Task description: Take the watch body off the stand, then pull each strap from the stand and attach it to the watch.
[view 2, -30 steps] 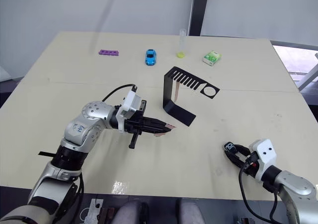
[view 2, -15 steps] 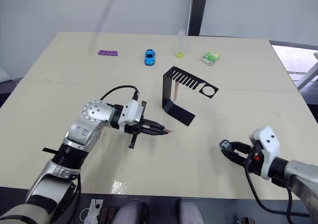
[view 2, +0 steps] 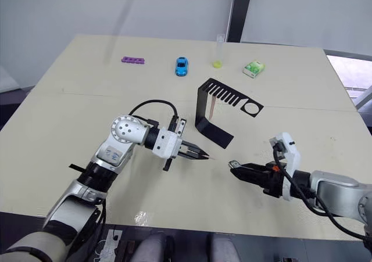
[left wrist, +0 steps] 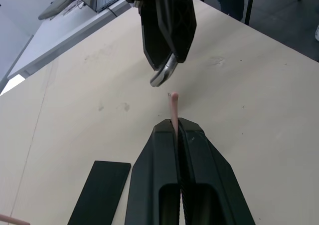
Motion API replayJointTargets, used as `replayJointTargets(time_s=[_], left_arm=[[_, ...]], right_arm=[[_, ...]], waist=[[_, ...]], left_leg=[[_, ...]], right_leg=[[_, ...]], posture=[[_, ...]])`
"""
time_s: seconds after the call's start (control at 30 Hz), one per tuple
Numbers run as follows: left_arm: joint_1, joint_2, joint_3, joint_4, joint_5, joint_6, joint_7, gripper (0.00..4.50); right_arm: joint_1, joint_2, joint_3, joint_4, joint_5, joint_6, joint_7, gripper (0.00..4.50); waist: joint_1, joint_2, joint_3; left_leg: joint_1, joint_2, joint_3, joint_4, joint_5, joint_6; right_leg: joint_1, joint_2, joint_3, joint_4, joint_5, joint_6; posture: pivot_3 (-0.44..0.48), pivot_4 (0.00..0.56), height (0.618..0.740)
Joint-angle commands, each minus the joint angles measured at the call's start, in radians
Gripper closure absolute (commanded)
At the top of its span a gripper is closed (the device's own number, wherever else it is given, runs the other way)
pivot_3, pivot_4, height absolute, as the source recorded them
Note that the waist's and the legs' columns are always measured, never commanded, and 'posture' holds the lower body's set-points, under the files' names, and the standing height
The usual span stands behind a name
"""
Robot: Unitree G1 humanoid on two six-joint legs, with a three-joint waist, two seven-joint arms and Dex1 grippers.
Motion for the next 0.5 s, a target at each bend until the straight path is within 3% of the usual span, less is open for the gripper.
replayJointTargets(time_s=[0.03,0.5], left_arm=[[-0.036,-0.015,-0.012,0.033,0.036,-0.070,0.026,4.50],[-0.076,-0.048,-0.035,0.092,0.052,-0.135,0.031,4.50]], right_arm=[[-0.005,-0.031,0.029,0.002,0.130,-0.065,-0.083,3.00],[-0.008,-0.097,0.102,0.006,0.224,-0.162,-0.149,3.00]], waist=[[-0.001,0.000,0.000],[-0.001,0.000,0.000]], left_leg=[[0.000,0.000,0.000,0.000,0.000,0.000],[-0.001,0.000,0.000,0.000,0.000,0.001]], right_leg=[[0.000,0.000,0.000,0.000,0.000,0.000],[0.000,0.000,0.000,-0.001,0.000,0.000]], posture=[[0.000,0.150,0.740],[0.000,0.150,0.740]])
